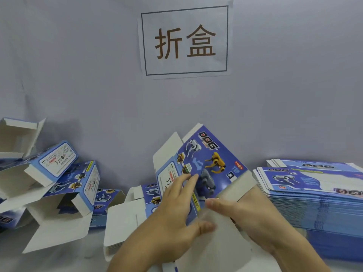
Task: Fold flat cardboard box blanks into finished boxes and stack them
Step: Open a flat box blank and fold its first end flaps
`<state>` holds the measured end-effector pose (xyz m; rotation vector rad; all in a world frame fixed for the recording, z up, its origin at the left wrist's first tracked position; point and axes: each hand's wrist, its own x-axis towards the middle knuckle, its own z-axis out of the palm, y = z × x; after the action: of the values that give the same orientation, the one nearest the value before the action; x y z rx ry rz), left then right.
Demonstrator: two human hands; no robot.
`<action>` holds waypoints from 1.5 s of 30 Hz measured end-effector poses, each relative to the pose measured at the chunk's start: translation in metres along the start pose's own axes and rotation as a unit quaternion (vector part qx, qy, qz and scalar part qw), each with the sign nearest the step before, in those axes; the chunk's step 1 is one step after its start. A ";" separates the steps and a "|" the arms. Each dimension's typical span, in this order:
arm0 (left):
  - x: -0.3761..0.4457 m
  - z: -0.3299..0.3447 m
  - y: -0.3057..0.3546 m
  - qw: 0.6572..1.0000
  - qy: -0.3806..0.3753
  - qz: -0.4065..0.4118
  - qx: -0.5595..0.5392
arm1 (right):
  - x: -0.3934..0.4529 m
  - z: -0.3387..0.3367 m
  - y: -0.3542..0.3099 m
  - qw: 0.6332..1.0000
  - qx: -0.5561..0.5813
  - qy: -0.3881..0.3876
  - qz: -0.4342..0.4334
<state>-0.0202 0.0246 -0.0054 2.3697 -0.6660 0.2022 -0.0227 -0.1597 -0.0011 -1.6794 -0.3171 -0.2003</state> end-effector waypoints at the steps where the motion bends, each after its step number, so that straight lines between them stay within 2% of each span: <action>1: -0.001 -0.002 0.000 1.000 0.005 0.011 0.001 | -0.001 0.000 0.000 1.000 -0.011 0.001 -0.011; 3: -0.005 -0.006 0.003 0.999 0.029 0.025 0.005 | -0.002 0.001 -0.004 0.999 -0.007 0.001 -0.032; 5: -0.006 -0.006 0.009 0.995 0.086 0.021 0.043 | -0.002 0.002 -0.005 0.999 -0.004 -0.017 -0.042; 8: -0.002 0.002 0.021 0.963 0.247 -0.005 0.108 | -0.003 0.006 -0.010 0.996 -0.058 -0.029 -0.068; 10: 0.001 0.006 0.021 0.947 0.311 -0.051 0.058 | -0.004 0.011 -0.015 0.991 -0.104 -0.014 -0.089; 12: 0.006 0.002 0.015 0.946 0.316 -0.068 -0.031 | -0.003 0.014 -0.015 0.985 -0.137 0.010 -0.102; 16: 0.005 -0.013 0.000 0.934 0.298 0.000 -0.198 | 0.005 0.014 -0.001 0.977 -0.168 0.085 -0.104; 19: 0.005 -0.006 0.006 0.923 0.339 0.056 -0.174 | 0.007 0.012 0.008 0.987 -0.101 0.005 -0.128; 21: 0.006 0.002 0.011 0.916 0.378 0.088 -0.102 | 0.005 0.003 0.010 0.987 -0.029 -0.111 -0.111; 22: 0.006 0.005 0.013 0.917 0.379 0.097 -0.071 | 0.001 -0.003 0.009 0.977 0.015 -0.185 -0.106; 24: 0.006 0.008 0.013 0.923 0.367 0.110 -0.021 | -0.008 -0.015 0.005 0.931 0.153 -0.311 -0.113; 25: 0.005 0.008 0.014 0.927 0.355 0.121 -0.004 | -0.009 -0.019 -0.001 0.918 0.222 -0.306 -0.115; 27: 0.004 0.011 0.019 0.937 0.310 0.158 0.037 | -0.001 -0.024 -0.009 0.941 0.286 -0.174 -0.056; 29: 0.004 0.013 0.020 0.949 0.235 0.202 0.058 | 0.001 -0.034 -0.009 0.969 0.228 -0.024 -0.090; 30: 0.005 0.012 0.021 0.960 0.190 0.199 0.050 | 0.000 -0.033 -0.016 0.974 0.201 0.026 -0.099; 32: 0.015 0.005 0.019 0.989 0.093 0.117 -0.011 | -0.007 -0.034 -0.021 0.983 0.150 0.056 -0.094; 33: 0.022 0.003 0.022 0.991 0.066 0.061 -0.098 | -0.011 -0.032 -0.025 0.988 0.128 0.053 -0.075; 35: 0.007 -0.001 0.017 0.980 0.025 0.054 -0.192 | -0.010 -0.026 -0.033 0.985 0.147 0.083 -0.027; 37: 0.014 -0.007 0.013 0.954 0.131 -0.013 -0.269 | -0.016 -0.019 -0.026 0.990 0.125 0.056 -0.041; 40: 0.004 -0.020 0.019 0.928 0.263 -0.067 -0.255 | -0.012 -0.011 -0.018 0.994 0.108 -0.017 -0.027; 43: -0.003 -0.029 0.005 0.915 0.285 -0.068 -0.277 | -0.014 -0.010 -0.019 0.996 0.051 -0.072 -0.011; 45: -0.001 -0.027 0.002 0.911 0.277 -0.061 -0.300 | -0.012 -0.012 -0.018 0.995 0.082 -0.064 0.002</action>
<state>-0.0214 0.0406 0.0161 1.6370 -0.2472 0.5122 -0.0394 -0.1703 0.0140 -1.5328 -0.4150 -0.0613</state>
